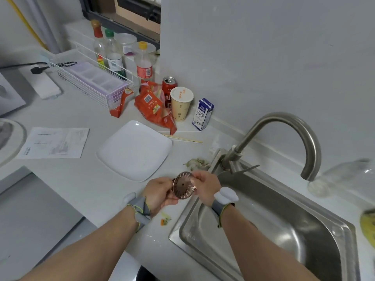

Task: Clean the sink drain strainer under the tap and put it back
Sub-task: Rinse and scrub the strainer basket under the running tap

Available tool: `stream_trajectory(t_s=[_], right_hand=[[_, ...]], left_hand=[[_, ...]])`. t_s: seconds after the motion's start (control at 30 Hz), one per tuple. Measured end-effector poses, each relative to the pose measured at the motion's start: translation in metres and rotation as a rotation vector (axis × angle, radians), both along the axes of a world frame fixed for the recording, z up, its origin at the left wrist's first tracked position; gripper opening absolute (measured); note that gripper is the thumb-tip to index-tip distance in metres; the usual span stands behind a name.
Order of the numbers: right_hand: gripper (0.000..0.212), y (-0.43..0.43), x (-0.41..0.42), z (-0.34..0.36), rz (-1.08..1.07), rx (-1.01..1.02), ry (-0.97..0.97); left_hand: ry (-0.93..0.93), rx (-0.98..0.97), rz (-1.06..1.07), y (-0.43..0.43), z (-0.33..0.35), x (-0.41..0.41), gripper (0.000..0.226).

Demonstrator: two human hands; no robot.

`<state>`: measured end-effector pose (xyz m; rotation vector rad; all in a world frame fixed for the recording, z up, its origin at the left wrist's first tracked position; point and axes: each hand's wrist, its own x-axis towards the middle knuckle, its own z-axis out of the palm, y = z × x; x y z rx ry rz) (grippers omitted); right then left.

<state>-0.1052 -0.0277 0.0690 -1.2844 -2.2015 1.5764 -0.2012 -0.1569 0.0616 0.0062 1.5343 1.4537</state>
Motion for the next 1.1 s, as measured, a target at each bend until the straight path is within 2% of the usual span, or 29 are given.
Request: stream_trajectory(t_s=[0.1,0.17,0.3,0.43,0.5,0.67,0.73,0.8,0.9,1.0,1.1], right_hand=[[0.024,0.005,0.01,0.001,-0.18,0.01,0.018],[0.018,0.012,0.023,0.0,-0.257,0.006,-0.014],[0.011,0.023,0.048,-0.005,-0.395,-0.041,-0.084],[0.014,0.034,0.077,-0.008,-0.532,-0.087,-0.052],[0.017,0.039,0.091,-0.007,-0.564,-0.105,-0.038],[0.017,0.049,0.117,-0.006,-0.573,-0.04,-0.103],[0.017,0.055,0.133,-0.003,-0.595,-0.019,-0.127],[0.017,0.06,0.148,-0.002,-0.61,-0.009,-0.139],[0.017,0.065,0.167,-0.001,-0.6,-0.008,-0.147],[0.015,0.07,0.179,-0.005,-0.608,-0.027,-0.142],[0.014,0.073,0.185,-0.008,-0.626,-0.048,-0.136]], left_hand=[[0.192,-0.15,-0.004,0.002,-0.001,-0.005,0.02],[0.295,-0.236,-0.048,0.002,-0.005,-0.007,0.02],[0.82,-0.548,-0.42,0.007,-0.013,-0.013,0.021],[1.015,-0.696,-0.374,0.024,-0.012,-0.008,0.023],[1.135,-0.638,-0.379,0.034,-0.014,-0.005,0.029],[1.378,-0.299,-0.552,0.087,-0.004,0.017,0.033],[1.326,-0.346,-0.653,0.116,0.002,0.021,0.046],[1.218,-0.509,-0.806,0.133,0.004,0.013,0.056],[1.195,-0.635,-1.002,0.138,0.003,0.004,0.041],[1.328,-0.583,-0.864,0.136,0.003,0.018,0.021],[1.445,-0.333,-0.641,0.149,0.013,0.049,0.018]])
